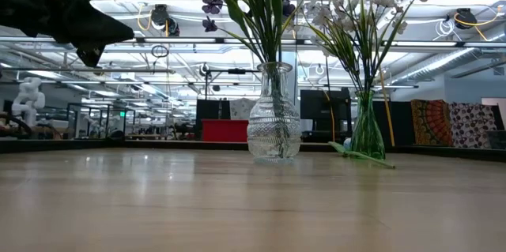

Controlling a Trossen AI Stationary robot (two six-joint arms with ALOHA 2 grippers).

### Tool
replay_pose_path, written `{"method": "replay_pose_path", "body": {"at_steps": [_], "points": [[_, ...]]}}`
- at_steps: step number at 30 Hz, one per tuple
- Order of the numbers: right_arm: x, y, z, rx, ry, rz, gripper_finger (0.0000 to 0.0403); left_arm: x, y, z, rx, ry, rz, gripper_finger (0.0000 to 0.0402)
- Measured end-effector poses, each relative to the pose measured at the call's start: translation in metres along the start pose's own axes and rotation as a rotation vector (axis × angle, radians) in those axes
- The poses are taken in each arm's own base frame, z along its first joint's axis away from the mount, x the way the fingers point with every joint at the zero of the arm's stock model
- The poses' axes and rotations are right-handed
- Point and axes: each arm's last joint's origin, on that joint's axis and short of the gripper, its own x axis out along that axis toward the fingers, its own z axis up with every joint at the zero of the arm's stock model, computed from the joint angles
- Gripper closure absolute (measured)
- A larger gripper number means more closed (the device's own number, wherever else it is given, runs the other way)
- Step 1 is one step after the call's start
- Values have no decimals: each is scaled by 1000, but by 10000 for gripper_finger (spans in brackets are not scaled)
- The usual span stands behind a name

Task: Sort flowers into vase by color
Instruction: Put the bottom white tulip into the transparent green vase

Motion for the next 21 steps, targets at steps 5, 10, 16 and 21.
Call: {"method": "replay_pose_path", "body": {"at_steps": [5,10,16,21], "points": [[5,1,-36,-16,309,43,402,0,2,0,3,-10,48,366],[-2,-17,-51,-56,446,-76,403,0,2,0,1,-22,77,366],[-16,-44,-38,-77,397,-53,403,0,2,0,1,-22,77,366],[-28,-68,-22,-66,236,-45,403,0,2,1,-1,-24,83,366]]}}
